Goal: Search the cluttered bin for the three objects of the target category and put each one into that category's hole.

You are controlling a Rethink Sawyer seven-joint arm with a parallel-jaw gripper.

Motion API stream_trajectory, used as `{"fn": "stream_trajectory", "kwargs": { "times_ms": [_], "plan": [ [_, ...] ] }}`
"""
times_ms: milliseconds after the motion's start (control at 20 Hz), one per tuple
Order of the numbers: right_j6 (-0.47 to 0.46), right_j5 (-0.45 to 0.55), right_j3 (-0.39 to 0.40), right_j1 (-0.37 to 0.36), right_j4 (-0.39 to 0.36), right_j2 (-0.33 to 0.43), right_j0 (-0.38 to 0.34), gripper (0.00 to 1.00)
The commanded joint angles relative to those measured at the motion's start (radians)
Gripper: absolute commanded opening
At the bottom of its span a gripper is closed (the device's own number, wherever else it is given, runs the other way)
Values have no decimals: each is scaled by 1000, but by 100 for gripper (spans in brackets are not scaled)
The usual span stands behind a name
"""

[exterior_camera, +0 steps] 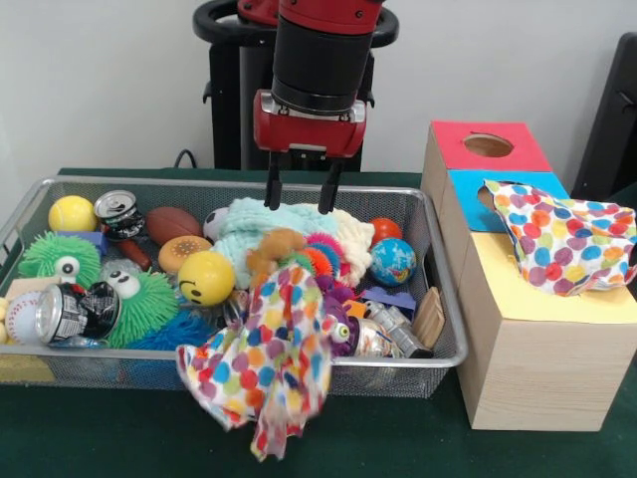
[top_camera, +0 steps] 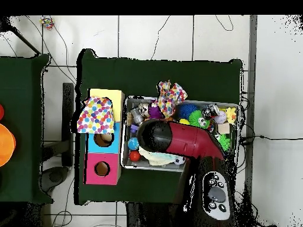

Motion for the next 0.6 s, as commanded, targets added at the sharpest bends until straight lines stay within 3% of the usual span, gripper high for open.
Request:
{"fn": "stream_trajectory", "kwargs": {
  "times_ms": [50, 600],
  "plan": [
    [137, -61, -17, 39, -19, 51, -2, 100],
    [116, -100, -11, 62, -12, 90, -31, 100]
  ]
}}
